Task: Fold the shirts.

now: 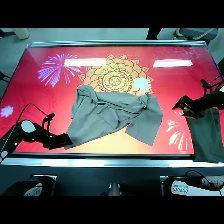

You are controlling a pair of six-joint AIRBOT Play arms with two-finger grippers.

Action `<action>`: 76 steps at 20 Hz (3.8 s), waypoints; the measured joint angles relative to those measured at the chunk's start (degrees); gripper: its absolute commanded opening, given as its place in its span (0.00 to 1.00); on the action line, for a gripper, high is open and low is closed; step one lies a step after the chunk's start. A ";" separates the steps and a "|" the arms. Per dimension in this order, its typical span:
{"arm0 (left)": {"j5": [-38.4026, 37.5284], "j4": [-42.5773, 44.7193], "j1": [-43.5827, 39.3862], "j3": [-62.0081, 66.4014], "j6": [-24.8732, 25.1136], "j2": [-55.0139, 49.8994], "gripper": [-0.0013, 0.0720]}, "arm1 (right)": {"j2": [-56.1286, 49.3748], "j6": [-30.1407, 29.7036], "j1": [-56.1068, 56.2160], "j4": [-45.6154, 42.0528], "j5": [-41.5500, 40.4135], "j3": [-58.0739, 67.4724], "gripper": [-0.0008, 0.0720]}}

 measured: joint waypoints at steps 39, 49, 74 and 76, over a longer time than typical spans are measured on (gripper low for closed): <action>-1.22 20.39 0.20 80.70 -3.08 12.85 0.05 | 41.24 3.85 16.33 -19.30 -12.61 32.11 0.05; -7.37 21.11 0.24 57.46 -0.87 -16.96 0.05 | -1.07 3.58 16.39 -20.11 1.05 28.52 0.05; -23.39 16.37 6.12 64.06 1.64 -44.06 0.85 | -15.69 10.80 15.19 -2.69 0.37 14.49 0.73; -24.30 16.15 8.20 62.47 1.55 -40.92 0.85 | -13.38 10.16 12.81 -4.83 4.17 14.62 0.69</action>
